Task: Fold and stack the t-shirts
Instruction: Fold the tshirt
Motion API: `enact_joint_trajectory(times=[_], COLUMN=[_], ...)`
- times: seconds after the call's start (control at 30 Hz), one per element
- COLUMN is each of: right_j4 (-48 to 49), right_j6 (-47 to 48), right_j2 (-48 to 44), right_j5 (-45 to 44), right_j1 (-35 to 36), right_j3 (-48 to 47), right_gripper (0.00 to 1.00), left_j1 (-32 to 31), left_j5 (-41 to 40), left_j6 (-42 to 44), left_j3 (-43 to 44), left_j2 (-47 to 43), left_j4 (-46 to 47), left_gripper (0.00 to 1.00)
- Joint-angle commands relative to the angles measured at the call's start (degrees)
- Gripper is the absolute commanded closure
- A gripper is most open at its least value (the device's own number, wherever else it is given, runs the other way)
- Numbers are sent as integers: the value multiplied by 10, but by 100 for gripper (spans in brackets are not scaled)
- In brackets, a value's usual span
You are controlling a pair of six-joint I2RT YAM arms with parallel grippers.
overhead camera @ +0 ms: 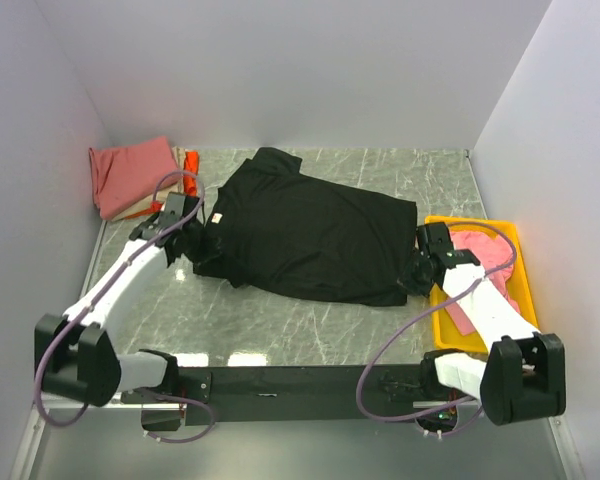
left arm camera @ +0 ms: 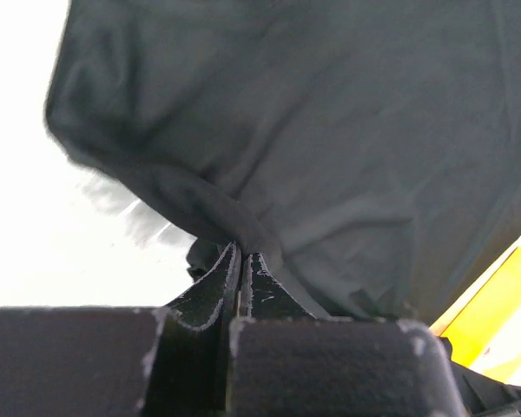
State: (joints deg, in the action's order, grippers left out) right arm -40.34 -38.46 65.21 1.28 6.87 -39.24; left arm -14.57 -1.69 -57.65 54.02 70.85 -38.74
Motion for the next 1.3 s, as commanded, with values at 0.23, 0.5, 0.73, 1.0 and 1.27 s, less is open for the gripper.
enact_joint_trajectory(times=[0.23,0.5,0.73,1.0,1.27], right_j4=[41,76,101,122,132], right_j6=[32,28,27,43,80], right_j2=[85,156,184,227,246], right_j5=[-67,-85,-101,-125,-150], right_j1=[2,-1,-1,0,9], right_j3=[-102,-147,-162,-180,-228], right_gripper=[100,100,100,99,50], left_j1=[-3,-3,-2,-2,-1], left_j5=[-15,-45,-74,-77,-80], left_j6=[33,54,62,87,113], left_j3=[138,242,297,367,436], left_j2=[160,278,331,412,457], left_j4=[96,98,98,97,89], left_gripper=[99,99,99,100,39])
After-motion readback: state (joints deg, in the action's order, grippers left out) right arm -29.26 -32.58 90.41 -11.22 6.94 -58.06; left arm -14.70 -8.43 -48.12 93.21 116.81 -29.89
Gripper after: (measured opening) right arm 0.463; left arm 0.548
